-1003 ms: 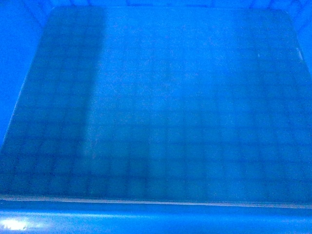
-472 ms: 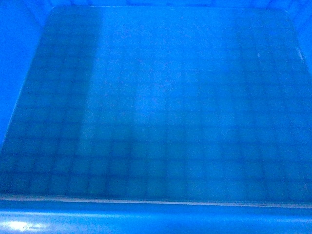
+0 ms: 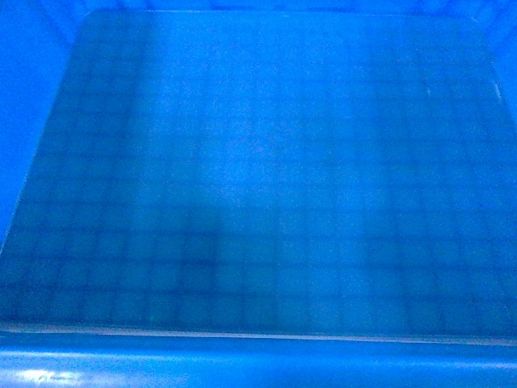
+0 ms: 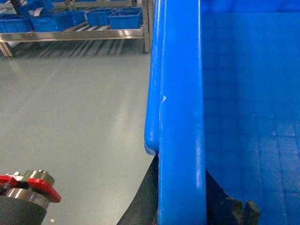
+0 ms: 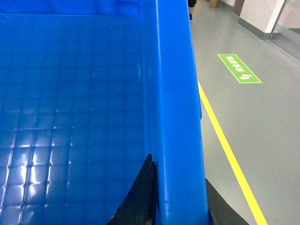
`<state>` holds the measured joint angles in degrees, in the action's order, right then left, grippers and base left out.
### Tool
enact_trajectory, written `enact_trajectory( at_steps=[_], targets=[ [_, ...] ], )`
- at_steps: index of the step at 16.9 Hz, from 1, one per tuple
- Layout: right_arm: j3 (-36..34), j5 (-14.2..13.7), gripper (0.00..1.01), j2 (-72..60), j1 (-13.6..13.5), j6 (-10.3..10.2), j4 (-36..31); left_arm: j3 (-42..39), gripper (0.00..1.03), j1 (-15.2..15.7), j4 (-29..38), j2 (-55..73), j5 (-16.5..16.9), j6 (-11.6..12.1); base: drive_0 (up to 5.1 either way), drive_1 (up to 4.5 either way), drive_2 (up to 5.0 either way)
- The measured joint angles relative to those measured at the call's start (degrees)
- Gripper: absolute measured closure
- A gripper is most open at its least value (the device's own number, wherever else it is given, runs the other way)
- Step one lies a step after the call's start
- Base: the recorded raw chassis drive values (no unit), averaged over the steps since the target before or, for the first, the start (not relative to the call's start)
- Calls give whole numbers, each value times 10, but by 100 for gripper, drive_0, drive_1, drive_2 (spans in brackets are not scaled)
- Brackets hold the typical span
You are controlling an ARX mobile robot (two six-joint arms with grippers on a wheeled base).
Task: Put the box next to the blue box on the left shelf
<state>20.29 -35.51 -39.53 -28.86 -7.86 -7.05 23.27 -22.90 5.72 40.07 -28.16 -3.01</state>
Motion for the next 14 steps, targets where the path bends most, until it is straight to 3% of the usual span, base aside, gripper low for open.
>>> enact_trajectory(
  at_steps=[5, 14],
  targets=[
    [0, 0, 91, 3, 0, 0, 3, 0, 93, 0, -2, -3, -3, 0, -117, -117, -117],
    [0, 0, 91, 1, 0, 1, 1, 0, 93, 0, -1, -2, -3, 0, 1, 420, -418]
  ],
)
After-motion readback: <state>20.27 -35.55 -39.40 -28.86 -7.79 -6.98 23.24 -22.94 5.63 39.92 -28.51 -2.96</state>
